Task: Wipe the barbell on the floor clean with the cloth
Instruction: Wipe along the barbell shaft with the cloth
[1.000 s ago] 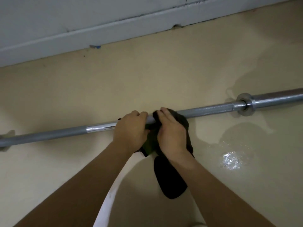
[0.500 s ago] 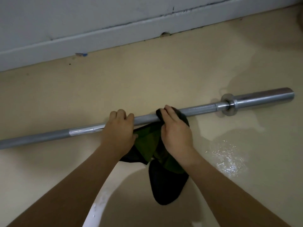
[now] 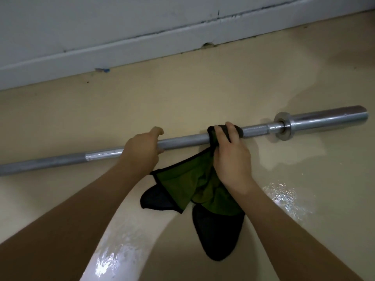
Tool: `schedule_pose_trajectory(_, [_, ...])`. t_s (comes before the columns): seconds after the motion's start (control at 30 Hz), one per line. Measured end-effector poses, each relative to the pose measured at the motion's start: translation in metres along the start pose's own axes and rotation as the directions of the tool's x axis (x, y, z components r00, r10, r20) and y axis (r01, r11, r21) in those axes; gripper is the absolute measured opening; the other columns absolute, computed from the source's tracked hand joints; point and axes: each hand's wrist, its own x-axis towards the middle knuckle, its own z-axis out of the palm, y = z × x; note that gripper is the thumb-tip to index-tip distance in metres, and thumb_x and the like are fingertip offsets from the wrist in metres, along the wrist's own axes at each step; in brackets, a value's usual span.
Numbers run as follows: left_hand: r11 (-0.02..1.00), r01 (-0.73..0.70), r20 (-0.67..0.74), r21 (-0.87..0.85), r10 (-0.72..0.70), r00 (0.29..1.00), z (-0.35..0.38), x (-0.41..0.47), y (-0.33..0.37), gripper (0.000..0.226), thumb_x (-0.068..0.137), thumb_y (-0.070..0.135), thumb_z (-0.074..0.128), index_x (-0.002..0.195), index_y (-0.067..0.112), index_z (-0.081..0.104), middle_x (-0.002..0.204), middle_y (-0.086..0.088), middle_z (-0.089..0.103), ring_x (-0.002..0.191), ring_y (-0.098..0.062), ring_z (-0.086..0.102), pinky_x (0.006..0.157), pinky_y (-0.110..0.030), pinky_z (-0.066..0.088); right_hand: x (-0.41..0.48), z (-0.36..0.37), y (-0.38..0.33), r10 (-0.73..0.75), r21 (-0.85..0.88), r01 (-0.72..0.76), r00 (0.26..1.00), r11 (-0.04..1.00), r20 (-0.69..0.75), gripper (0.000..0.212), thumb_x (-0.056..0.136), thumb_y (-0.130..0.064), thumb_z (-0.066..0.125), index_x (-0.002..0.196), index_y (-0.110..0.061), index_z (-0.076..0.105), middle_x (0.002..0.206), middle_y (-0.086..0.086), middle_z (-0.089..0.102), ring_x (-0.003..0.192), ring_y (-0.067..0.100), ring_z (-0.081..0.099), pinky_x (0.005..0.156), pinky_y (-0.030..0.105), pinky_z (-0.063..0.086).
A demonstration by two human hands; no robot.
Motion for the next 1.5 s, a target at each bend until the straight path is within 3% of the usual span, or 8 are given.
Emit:
schedule_pose_trajectory(0.33, [0.998,-0.029,-0.037,0.054,0.031,0.999,-0.012,0.017,-0.026,0.024,0.083,0.028,0.065,0.104,0.018,0.065,0.096,-0.006,0.064,0.086,-0.025,0.060,0.064,-0.029,0.036,0.003,0.037,-0.075,-0.301,-0.007,0.302,0.949,0.953,0.091,0.063,0.075,-0.001,0.068,0.134,-0.014,0.049,0.141,0.009,0.048,0.097,0.035,0.059,0.065,0.039,0.054])
schedule_pose_trajectory(0.5, [0.997,-0.064,-0.045,-0.050,0.061,0.997,-0.007,0.017,-0.030,0.014,0.089,0.023,0.057,0.091,0.010,0.063,0.093,-0.008,0.065,0.079,-0.019,0.057,0.060,-0.026,0.029,0.010,0.017,-0.048,0.138,-0.016,-0.141,0.982,0.990,-0.126,0.046,0.086,-0.003,0.055,0.130,-0.015,0.055,0.142,0.003,0.048,0.105,0.031,0.060,0.084,0.038,0.051])
schedule_pose_trajectory(0.63, [0.993,-0.111,-0.024,-0.044,0.110,0.994,-0.015,0.015,-0.031,0.011,0.088,0.020,0.051,0.085,0.013,0.060,0.091,-0.006,0.065,0.079,-0.023,0.061,0.062,-0.031,0.040,0.005,0.044,-0.128,-0.111,-0.032,0.117,0.981,0.993,0.161,0.059,0.080,0.004,0.058,0.136,-0.011,0.046,0.148,0.008,0.040,0.105,0.033,0.060,0.085,0.038,0.051])
schedule_pose_trajectory(0.8, [0.991,-0.137,0.057,-0.007,0.137,0.989,-0.022,0.012,-0.030,0.015,0.090,0.021,0.051,0.094,0.014,0.064,0.097,-0.008,0.067,0.086,-0.025,0.063,0.065,-0.032,0.043,0.016,-0.001,-0.114,-0.211,-0.215,0.317,0.890,0.924,0.405,0.059,0.088,-0.005,0.053,0.142,-0.015,0.034,0.147,0.008,0.039,0.105,0.032,0.059,0.076,0.041,0.054])
schedule_pose_trajectory(0.97, [0.990,-0.143,0.134,0.006,0.141,0.981,-0.018,0.017,-0.034,0.018,0.092,0.022,0.052,0.100,0.014,0.066,0.100,-0.009,0.067,0.089,-0.025,0.062,0.067,-0.029,0.041,0.020,-0.003,-0.085,0.089,-0.180,-0.059,0.983,0.982,0.164,0.048,0.091,-0.003,0.043,0.137,-0.016,0.042,0.139,0.006,0.046,0.106,0.027,0.057,0.081,0.036,0.050])
schedule_pose_trajectory(1.2, [0.992,-0.054,0.097,-0.118,0.066,0.993,-0.018,0.034,-0.039,0.016,0.088,0.016,0.052,0.090,0.010,0.068,0.090,-0.011,0.069,0.086,-0.029,0.062,0.064,-0.031,0.039,0.016,0.040,-0.104,-0.265,0.004,0.269,0.946,0.963,0.188,0.062,0.086,0.002,0.050,0.144,-0.013,0.033,0.153,0.006,0.029,0.106,0.035,0.059,0.085,0.043,0.052])
schedule_pose_trajectory(1.37, [0.999,-0.042,0.036,-0.034,0.043,0.998,-0.010,0.025,-0.034,0.034,0.083,0.001,0.053,0.113,0.014,0.064,0.112,-0.011,0.054,0.102,-0.028,0.046,0.080,-0.030,0.035,0.033,0.000,-0.017,0.080,-0.040,-0.083,0.994,0.996,-0.068,0.053,0.086,0.003,0.050,0.134,-0.018,0.049,0.144,0.004,0.046,0.106,0.030,0.062,0.083,0.036,0.051])
schedule_pose_trajectory(1.5, [0.999,-0.031,0.081,0.039,0.028,0.996,-0.017,0.030,-0.025,0.043,0.082,0.001,0.051,0.121,0.017,0.058,0.117,-0.008,0.051,0.102,-0.025,0.046,0.079,-0.029,0.037,0.032,0.042,-0.081,-0.028,0.073,0.028,1.000,0.997,-0.011,0.049,0.081,0.005,0.059,0.128,-0.005,0.054,0.136,0.013,0.052,0.094,0.031,0.065,0.074,0.035,0.053])
